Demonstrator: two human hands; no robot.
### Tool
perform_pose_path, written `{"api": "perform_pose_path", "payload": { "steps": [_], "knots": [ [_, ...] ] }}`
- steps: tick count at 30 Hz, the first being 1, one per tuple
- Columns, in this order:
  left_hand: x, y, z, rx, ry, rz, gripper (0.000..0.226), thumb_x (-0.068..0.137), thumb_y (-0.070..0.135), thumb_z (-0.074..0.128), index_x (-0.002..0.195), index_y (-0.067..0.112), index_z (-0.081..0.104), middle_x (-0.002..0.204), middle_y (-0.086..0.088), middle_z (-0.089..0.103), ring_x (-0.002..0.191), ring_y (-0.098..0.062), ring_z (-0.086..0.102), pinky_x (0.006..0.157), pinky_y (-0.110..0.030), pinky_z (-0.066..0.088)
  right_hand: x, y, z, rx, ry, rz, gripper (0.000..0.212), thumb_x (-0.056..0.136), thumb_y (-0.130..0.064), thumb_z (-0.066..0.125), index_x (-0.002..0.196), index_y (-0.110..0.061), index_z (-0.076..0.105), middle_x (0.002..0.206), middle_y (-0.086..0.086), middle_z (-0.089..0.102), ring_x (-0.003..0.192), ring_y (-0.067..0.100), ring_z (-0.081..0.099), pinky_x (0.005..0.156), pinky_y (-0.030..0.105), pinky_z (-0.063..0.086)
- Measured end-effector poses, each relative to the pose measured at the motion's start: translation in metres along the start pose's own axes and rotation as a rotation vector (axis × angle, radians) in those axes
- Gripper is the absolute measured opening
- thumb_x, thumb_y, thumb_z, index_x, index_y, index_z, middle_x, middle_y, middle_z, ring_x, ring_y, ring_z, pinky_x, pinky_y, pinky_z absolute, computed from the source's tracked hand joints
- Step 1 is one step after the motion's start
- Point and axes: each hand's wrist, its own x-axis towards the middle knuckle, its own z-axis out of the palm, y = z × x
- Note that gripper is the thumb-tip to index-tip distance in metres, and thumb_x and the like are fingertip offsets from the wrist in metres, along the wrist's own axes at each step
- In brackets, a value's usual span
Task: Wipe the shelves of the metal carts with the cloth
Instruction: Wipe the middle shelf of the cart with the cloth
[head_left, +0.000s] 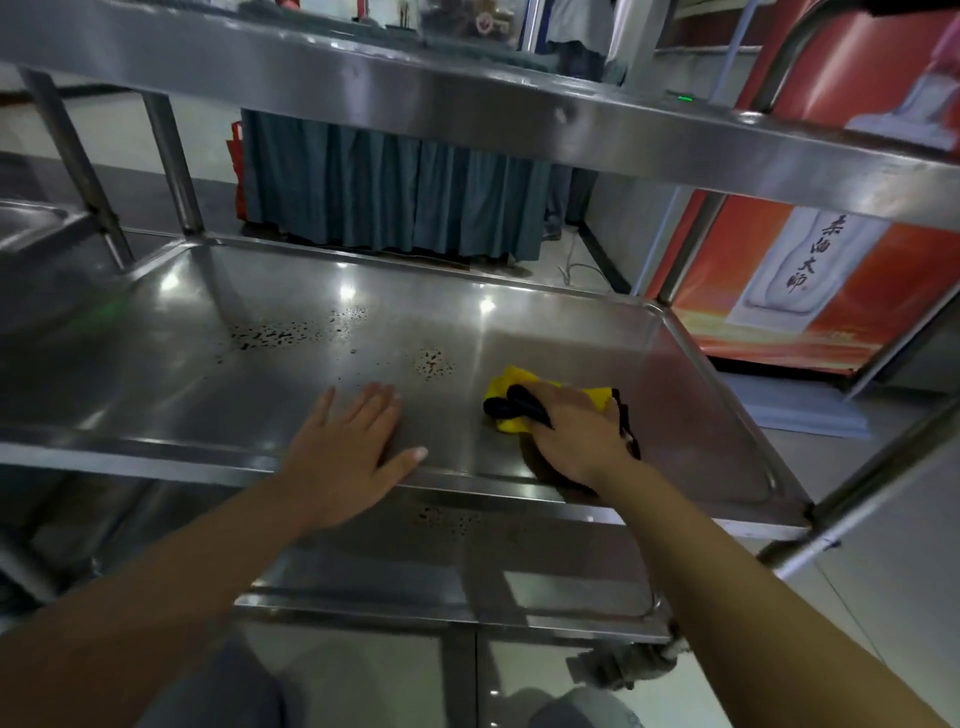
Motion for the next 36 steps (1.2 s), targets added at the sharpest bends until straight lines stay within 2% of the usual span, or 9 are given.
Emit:
{"api": "perform_pose_path", "payload": {
  "steps": [5,8,12,15,20,23,27,31,36],
  "knots": [
    [-0.006,-0.022,-0.007,0.054,-0.031,0.071,0.094,0.077,0.073,-0.018,0.153,0.019,-0.003,0.161,0.002,-0.006,0.143,-0.008,-0.018,0.117,-0.046,-0.015,-0.043,-0.015,0.011,0.005,-0.022,-0.224,0.051,0.094,-0.036,0.047,0.140,-0.049,0.030,0.153,-0.020,0.029,0.145,0.013,0.018,0.114,0.060,0.002],
    [-0.007,-0.020,-0.004,0.055,-0.010,0.058,0.094,0.079,0.071,-0.017,0.154,0.018,0.001,0.161,0.000,-0.002,0.147,-0.012,-0.013,0.118,-0.047,-0.011,-0.022,-0.028,0.019,0.024,-0.049,-0.271,0.053,0.093,-0.036,0.046,0.141,-0.050,0.027,0.155,-0.019,0.025,0.146,0.015,0.015,0.113,0.062,0.000],
    [-0.004,-0.021,-0.001,0.044,0.004,0.042,0.096,0.079,0.073,-0.018,0.154,0.017,0.004,0.162,0.000,0.001,0.147,-0.012,-0.010,0.118,-0.049,-0.008,0.054,-0.052,0.027,0.002,-0.032,-0.163,0.047,0.096,-0.042,0.043,0.141,-0.043,0.030,0.148,-0.004,0.039,0.138,0.025,0.031,0.110,0.065,0.009],
    [0.001,-0.020,0.003,0.050,0.027,0.010,0.097,0.079,0.074,-0.015,0.153,0.016,0.004,0.162,0.000,0.003,0.148,-0.013,-0.008,0.118,-0.050,-0.007,0.105,-0.068,0.031,0.087,0.007,-0.046,0.047,0.095,-0.036,0.045,0.140,-0.036,0.036,0.138,0.005,0.050,0.130,0.033,0.041,0.109,0.067,0.017],
    [0.008,-0.026,0.004,0.027,0.025,-0.042,0.098,0.078,0.078,-0.007,0.153,0.016,-0.002,0.162,-0.001,-0.001,0.148,-0.013,-0.009,0.118,-0.050,-0.008,0.080,-0.074,0.030,-0.010,-0.034,-0.066,0.042,0.097,-0.042,0.040,0.139,-0.038,0.036,0.140,0.000,0.048,0.131,0.028,0.039,0.109,0.067,0.011],
    [0.007,-0.026,0.002,-0.027,0.040,-0.038,0.099,0.079,0.079,-0.002,0.153,0.014,-0.001,0.162,-0.003,-0.001,0.148,-0.014,-0.008,0.118,-0.050,-0.008,0.021,-0.069,0.026,-0.044,-0.035,-0.186,0.049,0.095,-0.048,0.043,0.142,-0.043,0.031,0.150,-0.008,0.036,0.140,0.018,0.028,0.111,0.061,0.013],
    [-0.003,-0.058,-0.001,-0.079,0.083,-0.054,0.099,0.076,0.080,-0.010,0.153,0.020,0.008,0.162,0.001,0.000,0.148,-0.012,-0.007,0.118,-0.048,-0.005,-0.022,-0.063,0.019,-0.128,-0.076,-0.231,0.056,0.095,-0.057,0.037,0.146,-0.048,0.017,0.158,-0.018,0.014,0.146,0.009,0.009,0.116,0.054,-0.001],
    [-0.024,-0.121,0.001,0.025,0.041,-0.145,0.111,0.067,0.083,-0.021,0.153,0.020,0.009,0.161,0.001,-0.001,0.147,-0.011,-0.009,0.117,-0.050,-0.007,-0.001,-0.065,0.018,-0.118,-0.055,-0.222,0.055,0.095,-0.054,0.040,0.146,-0.047,0.020,0.157,-0.016,0.020,0.145,0.011,0.017,0.114,0.057,0.009],
    [-0.020,-0.128,0.007,0.033,-0.001,-0.158,0.106,0.069,0.081,-0.015,0.153,0.021,0.011,0.162,0.003,0.001,0.147,-0.010,-0.009,0.117,-0.053,-0.005,0.080,-0.079,0.032,-0.113,-0.049,-0.075,0.056,0.097,-0.051,0.037,0.149,-0.032,0.023,0.155,-0.002,0.029,0.140,0.024,0.027,0.110,0.058,0.021]
  ]
}}
